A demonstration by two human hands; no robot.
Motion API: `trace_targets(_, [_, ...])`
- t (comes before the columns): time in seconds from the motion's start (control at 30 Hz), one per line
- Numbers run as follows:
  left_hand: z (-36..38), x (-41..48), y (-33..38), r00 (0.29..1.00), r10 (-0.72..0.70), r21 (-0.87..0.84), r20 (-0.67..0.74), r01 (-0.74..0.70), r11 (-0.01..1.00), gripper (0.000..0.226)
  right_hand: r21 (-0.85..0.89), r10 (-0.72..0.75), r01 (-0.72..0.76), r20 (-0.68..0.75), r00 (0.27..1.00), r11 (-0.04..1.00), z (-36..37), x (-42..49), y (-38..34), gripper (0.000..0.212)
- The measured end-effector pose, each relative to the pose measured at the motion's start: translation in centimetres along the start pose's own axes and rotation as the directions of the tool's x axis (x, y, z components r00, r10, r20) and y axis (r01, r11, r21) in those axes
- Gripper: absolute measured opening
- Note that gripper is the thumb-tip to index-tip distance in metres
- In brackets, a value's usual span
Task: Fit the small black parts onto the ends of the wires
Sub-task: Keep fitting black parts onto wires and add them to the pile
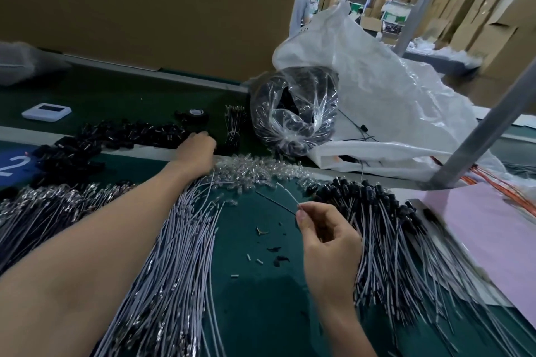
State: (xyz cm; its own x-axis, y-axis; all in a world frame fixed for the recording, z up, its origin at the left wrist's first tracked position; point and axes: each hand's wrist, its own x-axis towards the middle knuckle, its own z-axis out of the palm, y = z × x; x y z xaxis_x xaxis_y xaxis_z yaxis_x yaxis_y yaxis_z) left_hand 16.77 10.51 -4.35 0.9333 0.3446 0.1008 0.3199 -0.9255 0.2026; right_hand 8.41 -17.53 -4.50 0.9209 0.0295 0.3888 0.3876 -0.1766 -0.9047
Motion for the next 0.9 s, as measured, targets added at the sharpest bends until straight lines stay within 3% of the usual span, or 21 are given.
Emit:
trace_targets(0.1, [-0.6,0.5,0.2,0.999,-0.050,-0.042,-0.017,0.049,0.998,0.025,-0.010,-0.002,0.002,0.016,1.000,1.000,0.0,0.0,0.0,0.018])
trace_targets(0.33, [-0.7,2.1,-1.2,0.989,-0.138,-0.149,-0.054,0.128,0.980,0.023,0.005,0.000,-0.001,0.022,1.000,1.000,0.0,0.0,0.0,0.018])
trace_targets(0.47, [-0.5,1.8,-1.2,0.987,-0.078,-0.189,-0.144,0.050,0.981,0.021,-0.001,-0.010,0.010,0.031,0.999,1.000,0.1,-0.1,-0.1,0.018])
trace_targets(0.63, [-1.5,0.4,-1.6,0.950,-0.112,-0.398,-0.291,-0.013,0.917,0.012,0.014,-0.016,0.015,0.027,1.000,1.000,0.0,0.0,-0.1,0.018])
trace_targets(0.7, [-2.5,-1.0,-0.9,0.944,-0.198,-0.616,-0.265,-0.008,0.788,0.016,0.015,-0.017,0.016,0.025,1.000,1.000,0.0,0.0,-0.1,0.017])
trace_targets(0.8, [-4.4,-4.6,0.8,0.968,-0.246,-0.936,-0.042,0.048,0.350,0.018,0.048,0.001,-0.002,0.021,1.000,0.999,0.0,0.1,-0.2,0.018])
trace_targets(0.9, [-5.6,-9.5,2.5,0.967,-0.172,-0.982,0.189,0.183,-0.051,0.017,0.095,0.006,-0.008,0.026,1.000,0.995,0.0,0.0,-0.5,0.017])
